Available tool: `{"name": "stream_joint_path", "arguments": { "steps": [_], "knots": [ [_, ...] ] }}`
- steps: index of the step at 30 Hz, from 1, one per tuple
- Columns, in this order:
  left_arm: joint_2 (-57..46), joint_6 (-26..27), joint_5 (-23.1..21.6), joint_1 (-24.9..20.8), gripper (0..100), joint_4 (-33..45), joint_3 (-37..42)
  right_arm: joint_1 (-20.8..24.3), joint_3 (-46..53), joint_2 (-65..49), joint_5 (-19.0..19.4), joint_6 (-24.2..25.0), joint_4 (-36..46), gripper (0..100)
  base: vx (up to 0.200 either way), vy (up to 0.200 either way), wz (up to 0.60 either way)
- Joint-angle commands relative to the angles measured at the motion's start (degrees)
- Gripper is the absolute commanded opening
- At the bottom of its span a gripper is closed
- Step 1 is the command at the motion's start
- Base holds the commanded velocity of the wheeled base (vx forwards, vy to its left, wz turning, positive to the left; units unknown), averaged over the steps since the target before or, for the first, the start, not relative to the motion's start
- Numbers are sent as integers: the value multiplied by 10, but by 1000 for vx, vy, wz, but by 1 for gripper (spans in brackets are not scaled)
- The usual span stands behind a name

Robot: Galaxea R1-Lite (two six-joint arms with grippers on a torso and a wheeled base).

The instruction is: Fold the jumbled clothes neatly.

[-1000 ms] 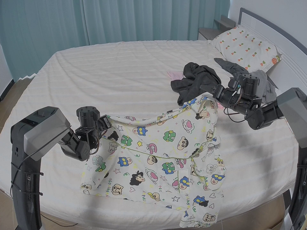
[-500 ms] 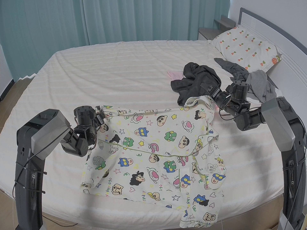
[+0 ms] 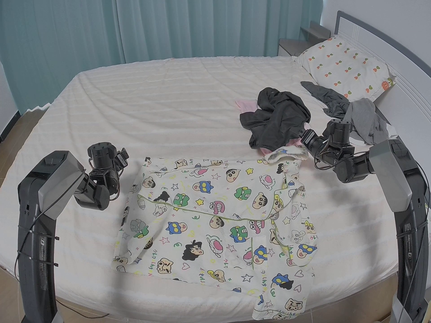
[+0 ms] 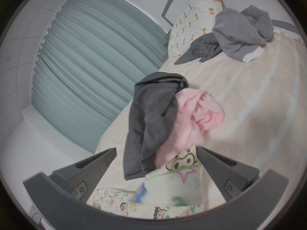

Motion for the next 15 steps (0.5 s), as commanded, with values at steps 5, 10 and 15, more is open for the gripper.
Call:
{"name": "stream_joint_path", "arguments": {
  "steps": [5,10,15],
  "knots": [
    [-30,-14,-19,10,100,1,60,-15,-13,27,-22,-101,-22,100,0,0,0],
    [-70,-23,-41,11,100,1,120,-31,33,-5,-23,-100,4,100,0,0,0],
    [-170,-88,-166,16,100,1,260,-76,206,-86,84,-112,-8,100,0,0,0]
  ]
}}
